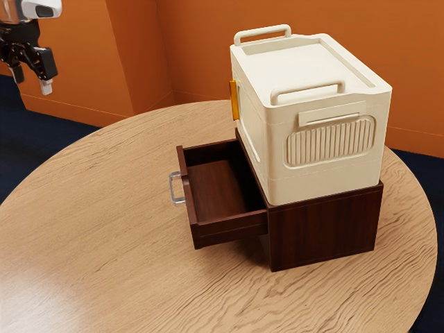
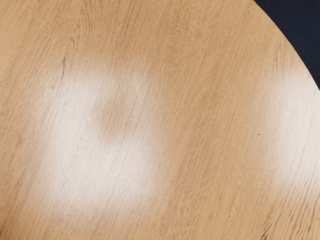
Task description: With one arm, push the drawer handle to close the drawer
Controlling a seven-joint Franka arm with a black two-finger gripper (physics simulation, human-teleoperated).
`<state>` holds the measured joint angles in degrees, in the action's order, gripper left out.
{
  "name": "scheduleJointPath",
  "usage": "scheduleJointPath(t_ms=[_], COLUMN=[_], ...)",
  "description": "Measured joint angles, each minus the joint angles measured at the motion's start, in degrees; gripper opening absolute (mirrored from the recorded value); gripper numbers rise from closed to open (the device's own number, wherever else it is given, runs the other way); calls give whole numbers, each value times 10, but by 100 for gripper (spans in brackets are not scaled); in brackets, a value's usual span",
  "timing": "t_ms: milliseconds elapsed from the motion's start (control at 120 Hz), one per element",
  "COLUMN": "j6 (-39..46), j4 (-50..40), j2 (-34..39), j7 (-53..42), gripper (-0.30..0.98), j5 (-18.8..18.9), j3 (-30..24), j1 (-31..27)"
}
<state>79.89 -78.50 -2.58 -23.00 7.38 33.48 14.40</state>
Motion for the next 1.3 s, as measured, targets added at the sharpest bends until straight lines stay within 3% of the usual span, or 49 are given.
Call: scheduleJointPath(t_ms=[175,317,408,600,733,950,1300], j6=[-1,-3,-3,-6,-3,56,200], j4=[33,71,65,3,-60,-183,-292], j2=[37,52,49,50,52,54,27], j7=[-1,0,1,19,29,40,33], gripper=[69,69,69,22,5,-6,-9], j5=[-12,-11,-11,-8,-7,-7,-18], j3=[-11,-63,-81,-95,-96,-106,-105], j1=[-2,-36,-16,42,41,8,31])
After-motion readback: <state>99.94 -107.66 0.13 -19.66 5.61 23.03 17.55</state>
